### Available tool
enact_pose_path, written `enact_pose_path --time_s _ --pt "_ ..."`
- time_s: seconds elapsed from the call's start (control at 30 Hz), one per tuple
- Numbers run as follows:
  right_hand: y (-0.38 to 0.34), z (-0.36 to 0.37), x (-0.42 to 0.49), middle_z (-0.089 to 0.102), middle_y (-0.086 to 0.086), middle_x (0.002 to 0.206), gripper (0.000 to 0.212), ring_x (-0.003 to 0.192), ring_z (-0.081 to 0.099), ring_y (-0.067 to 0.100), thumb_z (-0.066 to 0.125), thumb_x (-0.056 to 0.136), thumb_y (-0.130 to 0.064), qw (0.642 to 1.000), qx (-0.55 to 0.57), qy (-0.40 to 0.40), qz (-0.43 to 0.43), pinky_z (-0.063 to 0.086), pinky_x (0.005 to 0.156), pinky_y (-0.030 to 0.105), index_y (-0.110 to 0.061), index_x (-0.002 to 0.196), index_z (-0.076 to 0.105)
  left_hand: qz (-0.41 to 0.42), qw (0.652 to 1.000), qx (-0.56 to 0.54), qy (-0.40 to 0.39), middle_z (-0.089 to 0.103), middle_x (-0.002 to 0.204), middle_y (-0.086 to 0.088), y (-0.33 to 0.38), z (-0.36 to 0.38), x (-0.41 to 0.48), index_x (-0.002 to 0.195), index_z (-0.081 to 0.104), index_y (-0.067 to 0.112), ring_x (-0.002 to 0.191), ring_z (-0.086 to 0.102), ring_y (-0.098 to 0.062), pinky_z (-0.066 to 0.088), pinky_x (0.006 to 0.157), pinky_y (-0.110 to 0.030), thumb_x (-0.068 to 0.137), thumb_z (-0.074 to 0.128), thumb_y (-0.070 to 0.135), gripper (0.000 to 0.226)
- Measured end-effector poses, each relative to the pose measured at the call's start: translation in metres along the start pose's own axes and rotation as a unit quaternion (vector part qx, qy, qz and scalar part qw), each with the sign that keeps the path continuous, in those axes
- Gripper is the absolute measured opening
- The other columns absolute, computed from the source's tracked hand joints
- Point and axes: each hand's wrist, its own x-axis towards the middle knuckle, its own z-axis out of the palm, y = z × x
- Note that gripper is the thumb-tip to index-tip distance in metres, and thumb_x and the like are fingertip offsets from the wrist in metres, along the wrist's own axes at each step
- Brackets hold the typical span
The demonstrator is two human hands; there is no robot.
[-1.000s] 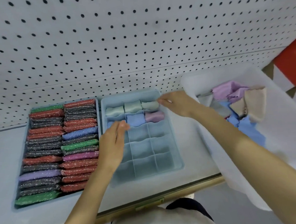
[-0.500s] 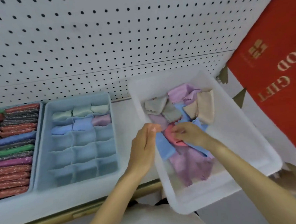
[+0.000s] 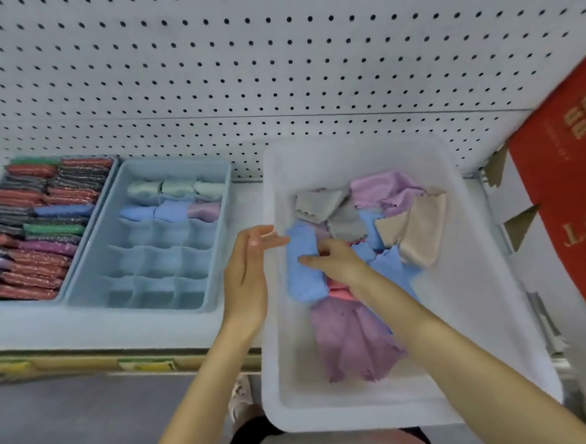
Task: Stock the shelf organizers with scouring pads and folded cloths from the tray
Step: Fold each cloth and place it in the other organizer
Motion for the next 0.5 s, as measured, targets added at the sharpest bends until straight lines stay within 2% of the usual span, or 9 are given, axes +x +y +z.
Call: enact_pose_path --time_s 0.07,0.1,0.17,0.23,0.3,0.37,0.43,0.5 --pt "-0.018 -0.015 -0.021 0.069 0.002 0.086 0.006 0.078 0.066 0.015 0.062 0.089 -0.008 0.99 0.137 -0.032 0.014 0.055 0.069 0.023 -0.014 0.089 0.063 0.023 0.999 0.021 0.04 0.066 0.1 0.025 0.01 -0.001 -0.004 0.109 0.063 0.01 0.1 0.054 0.011 0.034 0.082 -0.002 0.102 0.032 0.027 0.035" --pt "-0.025 -0.023 -0.03 0.071 0.004 0.095 0.009 0.085 0.068 0.018 0.061 0.09 -0.01 0.983 0.179 -0.047 0.011 0.055 0.078 0.029 -0.012 0.098 0.064 0.029 0.998 0.026 0.047 0.065 0.104 0.02 0.016 0.001 -0.006 0.109 0.062 0.014 0.101 0.054 0.01 0.035 0.082 -0.002 0.102 0.034 0.028 0.032" --pt "-0.04 -0.037 -0.051 0.07 0.005 0.105 0.018 0.094 0.068 0.017 0.058 0.09 -0.009 0.969 0.232 -0.082 -0.036 0.055 0.084 0.03 -0.009 0.108 0.062 0.001 0.999 0.009 0.034 0.063 0.109 0.015 0.029 0.01 -0.008 0.113 0.059 0.017 0.103 0.056 0.008 0.039 0.086 -0.007 0.1 0.043 0.028 0.024" --pt "-0.051 -0.047 -0.072 0.072 0.0 0.102 0.025 0.094 0.068 0.014 0.059 0.084 -0.009 0.958 0.249 -0.104 -0.1 0.055 0.082 0.028 -0.01 0.109 0.061 -0.071 0.995 -0.06 -0.043 0.064 0.115 0.008 0.046 0.023 -0.009 0.119 0.057 0.019 0.108 0.06 -0.003 0.047 0.089 -0.018 0.095 0.055 0.032 0.028" --pt "-0.058 -0.056 -0.092 0.073 -0.002 0.097 0.029 0.091 0.069 0.014 0.065 0.079 -0.006 0.955 0.233 -0.103 -0.154 0.055 0.076 0.027 -0.013 0.107 0.062 -0.121 0.978 -0.12 -0.121 0.07 0.109 0.001 0.063 0.036 -0.009 0.114 0.061 0.019 0.101 0.066 -0.012 0.054 0.083 -0.027 0.083 0.068 0.035 0.036" --pt "-0.058 -0.066 -0.102 0.074 -0.002 0.097 0.034 0.091 0.069 0.014 0.069 0.075 -0.003 0.958 0.198 -0.067 -0.195 0.054 0.074 0.026 -0.017 0.105 0.064 -0.077 0.981 -0.126 -0.128 0.075 0.092 0.001 0.074 0.047 -0.008 0.098 0.068 0.018 0.085 0.07 -0.013 0.056 0.072 -0.025 0.074 0.076 0.026 0.027" --pt "-0.058 -0.075 -0.109 0.074 -0.003 0.095 0.037 0.09 0.069 0.013 0.072 0.071 -0.001 0.958 0.185 -0.02 -0.219 0.054 0.074 0.025 -0.016 0.104 0.064 -0.001 0.992 -0.102 -0.071 0.073 0.076 0.009 0.08 0.056 -0.007 0.084 0.069 0.02 0.071 0.067 -0.006 0.053 0.064 -0.019 0.071 0.076 0.017 0.015" --pt "-0.057 -0.083 -0.113 0.074 -0.003 0.093 0.039 0.088 0.069 0.011 0.074 0.068 0.001 0.951 0.198 0.01 -0.235 0.054 0.073 0.024 -0.011 0.104 0.063 0.061 0.995 -0.074 -0.037 0.07 0.072 0.013 0.084 0.064 -0.008 0.079 0.066 0.019 0.068 0.065 -0.003 0.05 0.064 -0.016 0.068 0.077 0.015 0.015"
